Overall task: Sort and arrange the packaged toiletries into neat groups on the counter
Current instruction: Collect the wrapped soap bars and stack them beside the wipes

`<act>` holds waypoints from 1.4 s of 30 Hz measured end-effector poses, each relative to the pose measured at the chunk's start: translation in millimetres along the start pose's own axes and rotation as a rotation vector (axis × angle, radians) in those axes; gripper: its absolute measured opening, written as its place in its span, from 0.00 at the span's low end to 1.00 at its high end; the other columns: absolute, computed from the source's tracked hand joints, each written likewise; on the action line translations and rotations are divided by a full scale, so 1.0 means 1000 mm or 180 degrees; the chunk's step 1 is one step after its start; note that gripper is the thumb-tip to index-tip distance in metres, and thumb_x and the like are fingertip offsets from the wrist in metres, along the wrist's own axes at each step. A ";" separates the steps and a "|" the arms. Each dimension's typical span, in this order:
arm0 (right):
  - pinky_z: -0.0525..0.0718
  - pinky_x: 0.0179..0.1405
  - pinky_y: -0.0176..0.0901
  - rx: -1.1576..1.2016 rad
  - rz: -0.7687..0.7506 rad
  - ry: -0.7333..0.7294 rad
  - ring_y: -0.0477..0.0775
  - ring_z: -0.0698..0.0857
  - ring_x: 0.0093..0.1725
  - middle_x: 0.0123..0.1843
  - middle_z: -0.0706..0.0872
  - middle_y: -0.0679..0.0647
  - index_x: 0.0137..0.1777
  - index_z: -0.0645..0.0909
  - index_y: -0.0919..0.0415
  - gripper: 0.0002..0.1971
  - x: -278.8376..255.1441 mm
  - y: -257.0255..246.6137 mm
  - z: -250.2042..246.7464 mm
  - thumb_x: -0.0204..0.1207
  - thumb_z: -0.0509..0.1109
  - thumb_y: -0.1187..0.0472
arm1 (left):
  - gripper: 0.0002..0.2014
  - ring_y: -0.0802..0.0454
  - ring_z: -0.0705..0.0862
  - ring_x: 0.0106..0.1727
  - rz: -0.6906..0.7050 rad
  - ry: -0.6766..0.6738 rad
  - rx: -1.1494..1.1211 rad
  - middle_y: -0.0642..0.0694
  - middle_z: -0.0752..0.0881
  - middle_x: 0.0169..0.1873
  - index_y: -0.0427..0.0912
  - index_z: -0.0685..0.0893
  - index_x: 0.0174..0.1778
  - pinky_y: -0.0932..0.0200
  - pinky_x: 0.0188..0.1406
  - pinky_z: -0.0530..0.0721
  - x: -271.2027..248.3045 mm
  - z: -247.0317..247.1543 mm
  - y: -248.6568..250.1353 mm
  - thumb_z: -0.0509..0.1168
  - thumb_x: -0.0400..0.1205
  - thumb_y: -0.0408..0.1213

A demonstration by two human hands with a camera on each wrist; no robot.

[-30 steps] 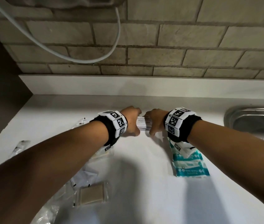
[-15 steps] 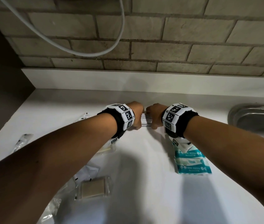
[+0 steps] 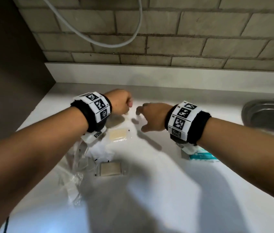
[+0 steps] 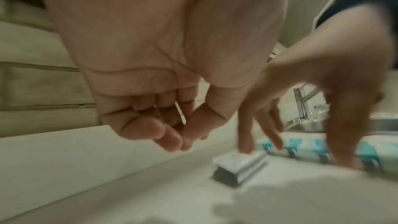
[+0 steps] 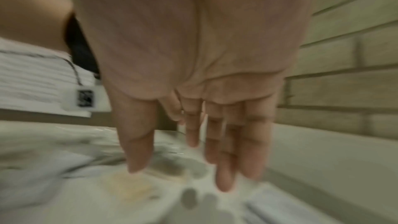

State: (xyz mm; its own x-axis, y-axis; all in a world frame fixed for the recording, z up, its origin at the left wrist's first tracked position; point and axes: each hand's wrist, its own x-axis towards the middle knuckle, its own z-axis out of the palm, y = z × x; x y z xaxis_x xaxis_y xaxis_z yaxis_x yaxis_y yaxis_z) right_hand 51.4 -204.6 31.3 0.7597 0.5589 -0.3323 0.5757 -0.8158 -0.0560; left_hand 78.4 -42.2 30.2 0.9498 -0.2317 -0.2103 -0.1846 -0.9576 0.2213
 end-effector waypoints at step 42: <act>0.70 0.40 0.38 0.0567 -0.0160 -0.0163 0.51 0.76 0.48 0.47 0.80 0.49 0.60 0.84 0.57 0.16 0.005 -0.058 0.009 0.72 0.76 0.64 | 0.16 0.48 0.76 0.48 -0.0578 0.0104 -0.0529 0.49 0.80 0.44 0.50 0.81 0.44 0.57 0.50 0.80 -0.006 0.058 -0.053 0.76 0.65 0.46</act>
State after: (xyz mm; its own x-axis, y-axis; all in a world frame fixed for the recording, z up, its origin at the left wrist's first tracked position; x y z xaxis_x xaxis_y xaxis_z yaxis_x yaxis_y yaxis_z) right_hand 18.8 -156.1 24.5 0.7123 0.5950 -0.3722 0.5463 -0.8030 -0.2381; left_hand 67.5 -0.2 -35.8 0.9718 -0.0501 -0.2305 0.0314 -0.9410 0.3368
